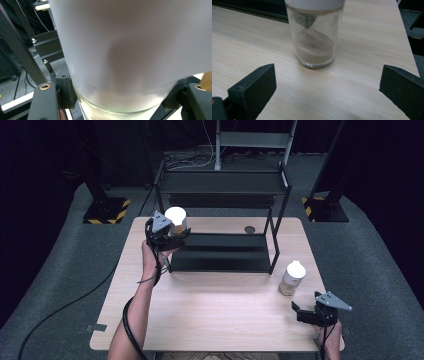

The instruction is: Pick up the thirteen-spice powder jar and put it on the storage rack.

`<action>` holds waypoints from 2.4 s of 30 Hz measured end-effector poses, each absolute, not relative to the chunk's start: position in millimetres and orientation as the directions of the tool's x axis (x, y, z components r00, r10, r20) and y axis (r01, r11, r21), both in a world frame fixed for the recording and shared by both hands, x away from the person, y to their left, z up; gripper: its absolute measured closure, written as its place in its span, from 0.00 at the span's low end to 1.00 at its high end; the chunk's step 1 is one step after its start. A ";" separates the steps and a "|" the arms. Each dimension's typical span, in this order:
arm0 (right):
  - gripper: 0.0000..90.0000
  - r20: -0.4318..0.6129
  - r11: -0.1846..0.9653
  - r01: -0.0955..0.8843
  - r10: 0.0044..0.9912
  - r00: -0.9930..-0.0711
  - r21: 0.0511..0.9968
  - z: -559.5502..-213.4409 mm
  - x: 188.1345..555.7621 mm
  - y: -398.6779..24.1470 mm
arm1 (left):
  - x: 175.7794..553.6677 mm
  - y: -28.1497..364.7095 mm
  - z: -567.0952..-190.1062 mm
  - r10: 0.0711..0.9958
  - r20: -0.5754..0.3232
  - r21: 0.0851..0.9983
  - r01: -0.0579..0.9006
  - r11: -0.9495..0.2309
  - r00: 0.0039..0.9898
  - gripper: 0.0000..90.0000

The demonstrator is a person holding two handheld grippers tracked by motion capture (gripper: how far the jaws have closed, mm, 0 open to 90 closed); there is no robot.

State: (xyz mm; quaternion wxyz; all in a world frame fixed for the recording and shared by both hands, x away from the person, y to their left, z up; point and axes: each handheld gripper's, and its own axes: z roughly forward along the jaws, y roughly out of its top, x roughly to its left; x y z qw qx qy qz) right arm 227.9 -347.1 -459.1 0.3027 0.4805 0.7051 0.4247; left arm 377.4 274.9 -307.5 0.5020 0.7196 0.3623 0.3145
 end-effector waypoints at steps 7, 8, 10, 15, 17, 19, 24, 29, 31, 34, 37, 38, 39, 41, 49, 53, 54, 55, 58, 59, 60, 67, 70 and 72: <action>0.00 -0.010 0.172 0.423 0.934 -0.358 0.890 -459.0 228.3 -348.4 | 383.1 275.9 -298.6 0.834 0.082 0.952 0.205 -0.228 0.546 0.34; 0.00 -0.009 0.171 0.422 0.933 -0.359 0.890 -459.1 228.3 -348.6 | 383.7 276.5 -297.5 0.833 0.083 0.952 0.204 -0.228 0.546 0.34; 0.00 -0.008 0.169 0.422 0.934 -0.358 0.891 -459.2 228.1 -348.7 | 384.3 277.2 -296.4 0.834 0.082 0.952 0.205 -0.228 0.546 0.34; 0.00 -0.006 0.168 0.421 0.933 -0.360 0.891 -459.4 228.3 -349.6 | 385.6 279.5 -291.0 0.836 0.080 0.952 0.207 -0.226 0.543 0.34; 0.00 -0.005 0.167 0.421 0.933 -0.360 0.892 -459.5 228.2 -349.8 | 385.9 280.7 -288.9 0.837 0.079 0.953 0.205 -0.222 0.542 0.34; 0.00 -0.003 0.165 0.422 0.933 -0.359 0.892 -459.5 228.3 -350.0 | 385.5 282.2 -285.4 0.838 0.075 0.955 0.202 -0.215 0.540 0.34; 0.00 -0.004 0.168 0.424 0.932 -0.362 0.890 -459.0 228.8 -349.9 | 385.2 283.2 -281.5 0.839 0.076 0.957 0.197 -0.213 0.539 0.34; 0.00 -0.003 0.167 0.425 0.932 -0.362 0.890 -459.0 228.9 -350.0 | 386.6 284.2 -276.3 0.840 0.072 0.957 0.199 -0.210 0.538 0.34; 0.00 -0.002 0.168 0.426 0.932 -0.363 0.889 -458.8 229.1 -350.1 | 387.0 284.5 -274.9 0.839 0.073 0.958 0.197 -0.210 0.539 0.34; 0.00 0.000 0.165 0.424 0.932 -0.362 0.891 -459.2 228.8 -350.5 | 388.6 285.2 -272.8 0.839 0.067 0.959 0.198 -0.204 0.539 0.34; 0.00 -0.002 0.168 0.424 0.931 -0.364 0.890 -459.0 229.0 -350.4 | 389.9 285.2 -271.1 0.839 0.067 0.958 0.200 -0.206 0.541 0.34; 0.00 -0.002 0.168 0.424 0.931 -0.364 0.890 -459.0 229.0 -350.4 | 389.9 285.2 -271.1 0.839 0.067 0.958 0.200 -0.206 0.541 0.34; 0.00 -0.002 0.167 0.424 0.931 -0.364 0.890 -459.1 229.0 -350.6 | 390.3 285.0 -270.8 0.839 0.067 0.958 0.201 -0.205 0.540 0.34; 0.00 -0.001 0.166 0.423 0.931 -0.364 0.891 -459.2 228.9 -350.7 | 391.0 285.3 -269.9 0.839 0.065 0.958 0.200 -0.203 0.541 0.34; 0.00 -0.001 0.166 0.423 0.932 -0.364 0.891 -459.3 228.7 -350.7 | 392.5 286.7 -262.9 0.837 0.061 0.960 0.197 -0.199 0.544 0.34; 0.00 0.001 0.166 0.424 0.931 -0.365 0.890 -459.1 229.2 -351.0 | 392.3 288.4 -259.7 0.837 0.054 0.963 0.193 -0.188 0.545 0.34; 0.00 0.000 0.168 0.425 0.930 -0.367 0.890 -459.0 229.3 -351.0 | 392.6 288.9 -258.8 0.836 0.053 0.963 0.193 -0.187 0.546 0.34; 0.00 0.000 0.168 0.425 0.930 -0.367 0.890 -459.0 229.3 -351.0 | 392.8 289.3 -257.9 0.836 0.051 0.964 0.193 -0.185 0.546 0.34; 0.00 0.001 0.164 0.423 0.931 -0.364 0.891 -459.3 228.8 -351.3 | 393.4 290.0 -255.9 0.836 0.048 0.964 0.194 -0.182 0.547 0.34; 0.00 0.001 0.164 0.423 0.931 -0.364 0.891 -459.3 228.8 -351.1 | 393.7 290.4 -255.3 0.835 0.047 0.964 0.195 -0.182 0.548 0.34; 0.00 0.001 0.165 0.424 0.931 -0.364 0.891 -459.2 228.9 -350.9 | 394.0 290.8 -254.3 0.835 0.045 0.964 0.196 -0.181 0.548 0.34; 0.00 0.001 0.165 0.424 0.931 -0.366 0.891 -459.2 229.1 -351.3 | 394.8 292.2 -248.2 0.833 0.043 0.966 0.190 -0.175 0.552 0.34; 0.00 0.000 0.167 0.424 0.930 -0.367 0.890 -459.0 229.3 -351.2 | 395.5 293.0 -245.1 0.831 0.042 0.966 0.189 -0.175 0.555 0.34; 0.00 0.002 0.164 0.423 0.931 -0.366 0.891 -459.4 229.2 -351.4 | 396.1 293.3 -243.2 0.830 0.042 0.966 0.188 -0.175 0.556 0.34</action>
